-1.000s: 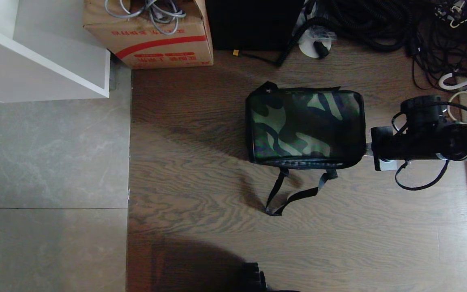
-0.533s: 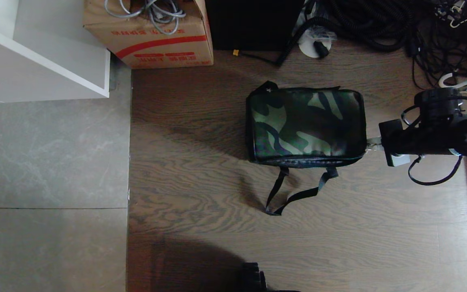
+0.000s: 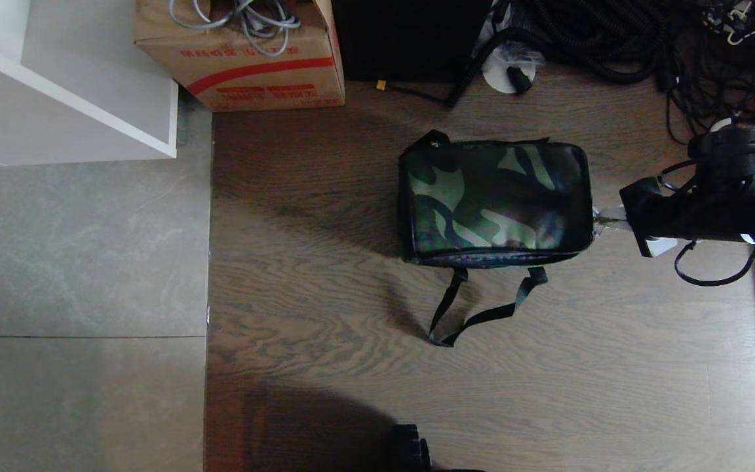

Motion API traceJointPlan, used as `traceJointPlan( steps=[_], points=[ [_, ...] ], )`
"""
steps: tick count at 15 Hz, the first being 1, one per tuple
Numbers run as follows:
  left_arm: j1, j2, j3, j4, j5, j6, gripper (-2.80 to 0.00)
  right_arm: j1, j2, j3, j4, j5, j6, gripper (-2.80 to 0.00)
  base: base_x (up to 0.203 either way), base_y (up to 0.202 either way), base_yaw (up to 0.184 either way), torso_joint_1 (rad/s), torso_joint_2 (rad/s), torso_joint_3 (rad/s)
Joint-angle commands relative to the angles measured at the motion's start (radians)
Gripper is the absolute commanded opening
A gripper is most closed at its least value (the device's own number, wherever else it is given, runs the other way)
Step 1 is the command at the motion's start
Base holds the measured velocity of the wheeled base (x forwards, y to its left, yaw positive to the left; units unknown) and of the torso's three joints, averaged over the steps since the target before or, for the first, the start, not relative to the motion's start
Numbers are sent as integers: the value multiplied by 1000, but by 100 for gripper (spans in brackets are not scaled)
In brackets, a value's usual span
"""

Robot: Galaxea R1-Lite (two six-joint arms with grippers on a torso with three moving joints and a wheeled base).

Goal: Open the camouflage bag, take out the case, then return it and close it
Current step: Open the top of the storage box

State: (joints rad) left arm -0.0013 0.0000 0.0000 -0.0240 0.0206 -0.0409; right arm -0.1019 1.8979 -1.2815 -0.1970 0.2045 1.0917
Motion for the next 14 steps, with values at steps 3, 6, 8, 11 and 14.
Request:
traceJointPlan(
  steps=[3,6,8,11,14],
  points=[
    [0,0,8,-1,1,-1,-280,16,10,12,-28,10,-169,-280,0,0,0,0,0,0],
    [0,0,9,-1,1,-1,-280,32,22,19,-117,33,-174,-280,0,0,0,0,0,0],
    [0,0,8,-1,1,-1,-280,31,29,26,-164,61,-224,-280,0,0,0,0,0,0],
    [0,0,9,-1,1,-1,-280,34,52,32,-190,79,-295,-280,0,0,0,0,0,0],
    [0,0,9,-1,1,-1,-280,33,69,33,-214,87,-380,-280,0,0,0,0,0,0]
  ],
)
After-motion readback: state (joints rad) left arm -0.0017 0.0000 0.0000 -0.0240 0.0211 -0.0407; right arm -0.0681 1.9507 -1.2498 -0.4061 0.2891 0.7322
